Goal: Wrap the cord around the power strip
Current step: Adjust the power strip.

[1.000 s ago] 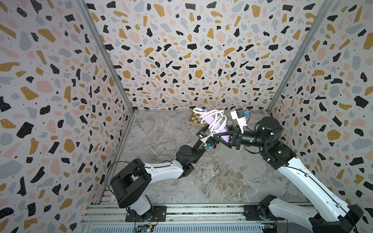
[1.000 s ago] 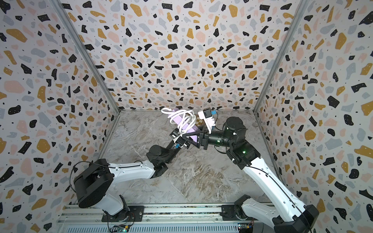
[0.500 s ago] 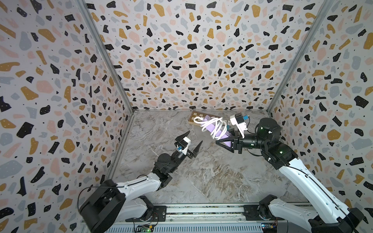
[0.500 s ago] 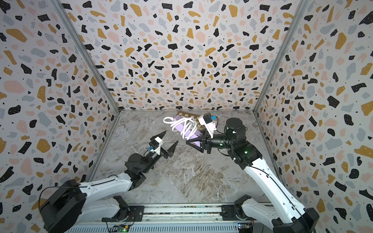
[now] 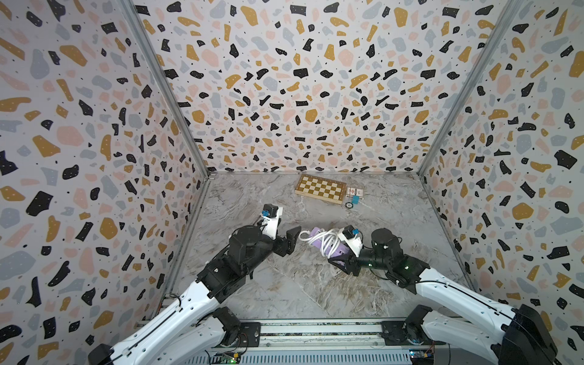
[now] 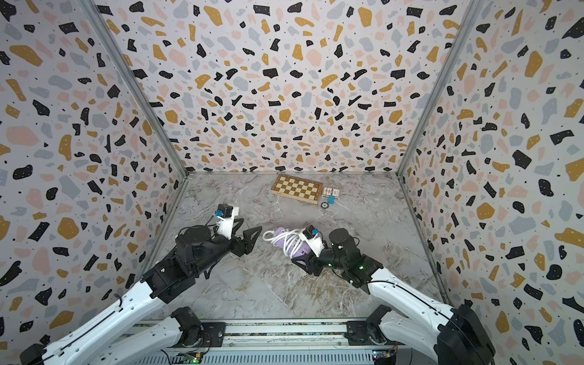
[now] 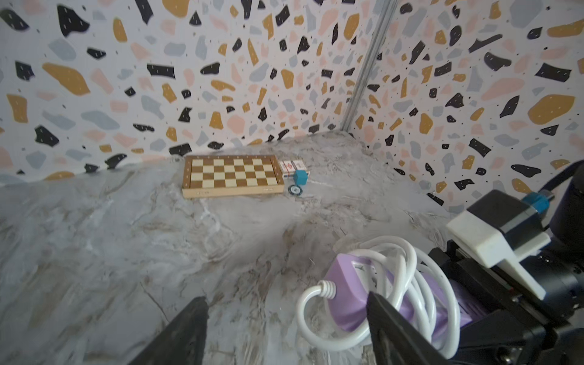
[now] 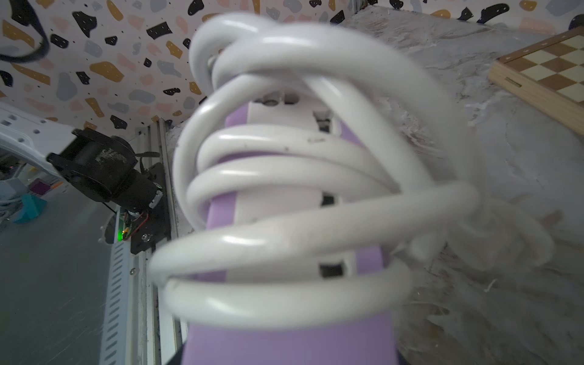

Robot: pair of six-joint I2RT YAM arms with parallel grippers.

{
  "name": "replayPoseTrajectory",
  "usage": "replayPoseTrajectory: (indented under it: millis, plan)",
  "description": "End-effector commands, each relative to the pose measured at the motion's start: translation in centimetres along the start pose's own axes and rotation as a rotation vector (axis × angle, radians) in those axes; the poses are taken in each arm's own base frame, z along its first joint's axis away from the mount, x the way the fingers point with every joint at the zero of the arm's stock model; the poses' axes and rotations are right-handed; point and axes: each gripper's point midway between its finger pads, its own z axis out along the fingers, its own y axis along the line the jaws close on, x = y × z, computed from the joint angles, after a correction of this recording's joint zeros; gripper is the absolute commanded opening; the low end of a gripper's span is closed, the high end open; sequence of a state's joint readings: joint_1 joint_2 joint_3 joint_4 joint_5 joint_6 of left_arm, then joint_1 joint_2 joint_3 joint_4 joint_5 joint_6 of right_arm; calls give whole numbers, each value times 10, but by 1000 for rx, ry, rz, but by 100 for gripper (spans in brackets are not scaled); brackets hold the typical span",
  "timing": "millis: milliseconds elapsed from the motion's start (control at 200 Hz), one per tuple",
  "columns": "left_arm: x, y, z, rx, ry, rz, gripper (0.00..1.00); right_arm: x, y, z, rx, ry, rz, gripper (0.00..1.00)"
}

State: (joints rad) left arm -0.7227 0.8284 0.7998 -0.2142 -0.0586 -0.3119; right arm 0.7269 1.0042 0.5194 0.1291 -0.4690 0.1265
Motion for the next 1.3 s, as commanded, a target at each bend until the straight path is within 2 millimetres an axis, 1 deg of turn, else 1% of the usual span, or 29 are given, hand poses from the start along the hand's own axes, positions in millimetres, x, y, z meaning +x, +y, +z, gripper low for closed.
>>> replayPoseTrajectory:
  millis: [0, 100, 140, 215, 340, 486, 546, 601, 626, 661, 671, 781, 836, 891, 976, 1031, 1076, 1161, 1297]
  plan:
    - [37, 1, -1, -27, 221, -171, 79, -52, -7, -2, 119, -217, -142, 0]
    - [43, -3, 6, -32, 298, -243, 79, -38, -11, 5, 190, -209, -171, 0]
    - [46, -3, 8, -46, 328, -276, 79, -36, -10, 6, 205, -211, -183, 0]
    - [50, -7, 10, -49, 380, -335, 80, -29, -16, 9, 255, -208, -183, 0]
    - [51, -7, 9, -98, 429, -424, 82, -24, -22, 8, 314, -230, -184, 0]
    - [58, -6, 13, -147, 471, -542, 84, -20, -25, 10, 351, -253, -198, 0]
    - [59, -10, 16, -150, 490, -600, 85, -17, -28, 13, 378, -244, -213, 0]
    - [61, -13, 19, -161, 506, -619, 86, -15, -30, 15, 399, -238, -226, 0]
    - [61, -13, 19, -176, 511, -623, 87, -16, -30, 16, 406, -242, -232, 0]
    - [61, -14, 21, -192, 512, -631, 98, -16, -29, 17, 406, -248, -243, 0]
    - [61, -14, 21, -192, 511, -631, 100, -16, -29, 17, 409, -250, -243, 0]
    - [53, -20, 28, -216, 475, -598, 100, -18, -32, 20, 441, -258, -251, 0]
    - [50, -20, 30, -244, 452, -599, 99, -19, -33, 21, 457, -263, -256, 0]
    - [48, -19, 33, -270, 434, -613, 99, -21, -30, 21, 458, -282, -269, 0]
    - [54, -17, 37, -330, 440, -653, 99, -25, -28, 20, 466, -304, -279, 0]
    - [59, -17, 40, -373, 454, -660, 99, -27, -26, 21, 469, -317, -287, 0]
    - [60, -15, 40, -421, 461, -654, 99, -28, -24, 22, 465, -325, -294, 0]
    - [56, -10, 41, -497, 467, -617, 99, -31, -20, 25, 470, -334, -324, 0]
    - [46, -8, 48, -530, 425, -620, 99, -34, -15, 27, 483, -356, -348, 0]
